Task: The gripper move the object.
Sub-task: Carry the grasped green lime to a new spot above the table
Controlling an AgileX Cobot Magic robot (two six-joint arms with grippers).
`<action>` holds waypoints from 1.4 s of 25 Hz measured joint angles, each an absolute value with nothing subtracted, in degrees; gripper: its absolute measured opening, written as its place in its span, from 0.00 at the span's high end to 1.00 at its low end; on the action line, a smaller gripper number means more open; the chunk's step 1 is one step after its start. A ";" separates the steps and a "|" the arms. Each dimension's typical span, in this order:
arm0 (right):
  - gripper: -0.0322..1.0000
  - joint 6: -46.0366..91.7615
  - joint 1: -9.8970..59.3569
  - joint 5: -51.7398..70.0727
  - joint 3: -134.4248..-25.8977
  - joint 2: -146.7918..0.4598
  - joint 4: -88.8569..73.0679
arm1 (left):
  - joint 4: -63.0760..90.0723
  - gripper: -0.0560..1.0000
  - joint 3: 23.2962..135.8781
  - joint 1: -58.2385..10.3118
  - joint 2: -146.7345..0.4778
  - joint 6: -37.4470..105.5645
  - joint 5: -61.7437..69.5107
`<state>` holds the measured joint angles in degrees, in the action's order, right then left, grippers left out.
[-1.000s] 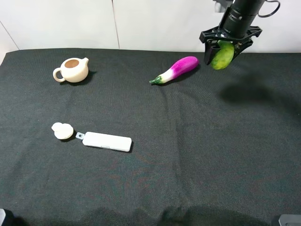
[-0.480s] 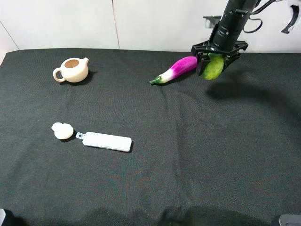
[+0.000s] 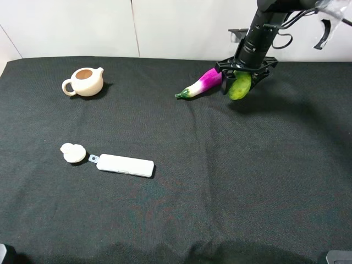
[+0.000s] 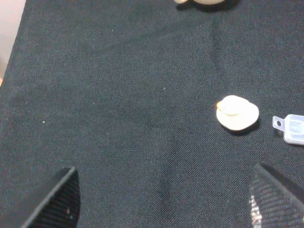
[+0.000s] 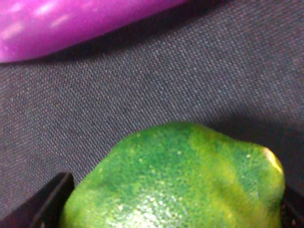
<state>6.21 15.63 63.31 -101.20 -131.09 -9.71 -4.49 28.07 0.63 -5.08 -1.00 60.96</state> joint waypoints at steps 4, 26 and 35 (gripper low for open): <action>0.46 6.21 16.14 62.65 -101.20 -132.30 -9.64 | -4.49 0.23 28.07 0.63 -5.08 -1.00 60.96; 0.46 6.33 17.64 59.25 -101.38 -133.42 -9.91 | -4.49 0.23 28.07 0.63 -5.08 -1.00 60.96; 0.46 6.42 18.58 58.28 -101.90 -134.59 -9.78 | -4.43 0.23 28.07 0.63 -5.08 -0.94 60.95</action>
<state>6.42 18.58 58.28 -101.90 -134.59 -9.78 -4.43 28.07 0.63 -5.08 -0.94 60.95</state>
